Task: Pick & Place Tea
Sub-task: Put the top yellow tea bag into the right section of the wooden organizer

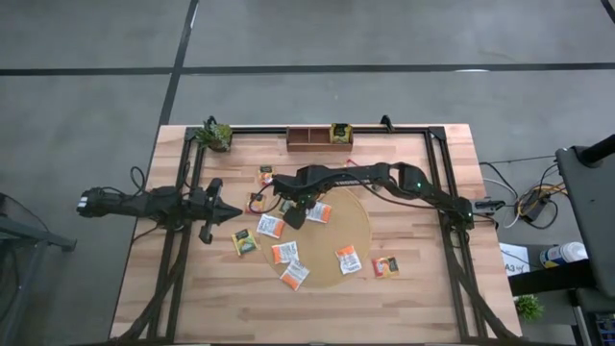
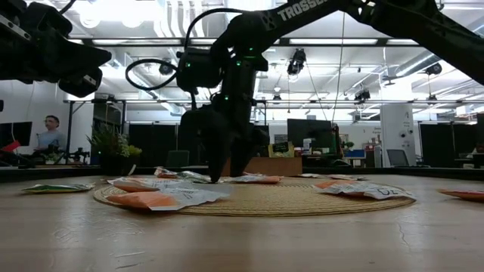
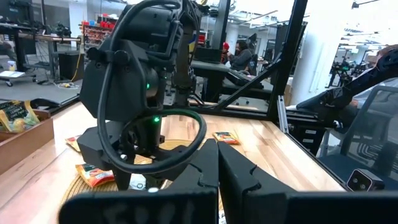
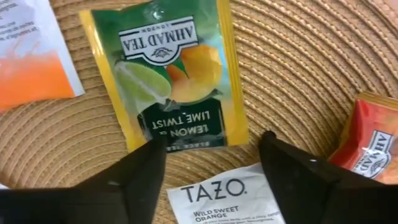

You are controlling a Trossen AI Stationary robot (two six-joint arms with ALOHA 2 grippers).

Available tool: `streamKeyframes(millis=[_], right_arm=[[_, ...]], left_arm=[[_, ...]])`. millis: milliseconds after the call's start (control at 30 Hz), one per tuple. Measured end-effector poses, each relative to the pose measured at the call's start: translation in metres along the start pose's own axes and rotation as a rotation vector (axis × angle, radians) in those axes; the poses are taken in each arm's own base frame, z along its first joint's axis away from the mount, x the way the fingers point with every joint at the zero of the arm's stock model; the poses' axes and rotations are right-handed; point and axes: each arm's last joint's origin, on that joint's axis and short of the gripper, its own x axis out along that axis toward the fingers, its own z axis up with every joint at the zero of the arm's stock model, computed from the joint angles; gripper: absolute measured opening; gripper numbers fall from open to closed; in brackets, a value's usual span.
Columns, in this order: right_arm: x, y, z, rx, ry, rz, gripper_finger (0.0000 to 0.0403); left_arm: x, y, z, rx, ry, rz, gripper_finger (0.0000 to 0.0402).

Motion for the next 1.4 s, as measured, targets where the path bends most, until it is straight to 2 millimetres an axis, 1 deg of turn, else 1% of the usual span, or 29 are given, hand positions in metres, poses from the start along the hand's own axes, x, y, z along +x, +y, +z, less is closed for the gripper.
streamKeyframes(millis=[133, 367, 400, 433, 667, 967, 1133, 1400], right_arm=[[0.0, 0.0, 0.0, 0.0, 0.008, 0.013, 0.0175], [0.001, 0.002, 0.001, -0.009, -0.001, 0.031, 0.0043], [0.001, 0.002, 0.002, -0.009, -0.005, 0.034, 0.0026], [0.001, 0.002, 0.002, -0.011, -0.01, 0.037, 0.0018], [0.0, 0.001, 0.003, -0.01, -0.021, 0.039, 0.0008], [-0.016, -0.003, 0.007, -0.001, -0.073, 0.025, 0.0008], [-0.018, -0.002, 0.007, -0.005, -0.079, 0.029, 0.0008], [-0.027, -0.003, 0.008, -0.006, -0.101, 0.039, 0.0008]], left_arm=[[0.0, 0.0, 0.0, 0.0, 0.0, 0.0, 0.0], [0.0, 0.0, 0.0, 0.0, 0.0, 0.0, 0.0], [0.0, 0.0, 0.0, 0.0, 0.0, 0.0, 0.0], [0.0, 0.0, 0.0, 0.0, 0.0, 0.0, 0.0], [0.0, 0.0, 0.0, 0.0, 0.0, 0.0, 0.0], [0.0, 0.0, 0.0, 0.0, 0.0, 0.0, 0.0], [0.0, 0.0, 0.0, 0.0, 0.0, 0.0, 0.0], [0.0, 0.0, 0.0, 0.0, 0.0, 0.0, 0.0]])
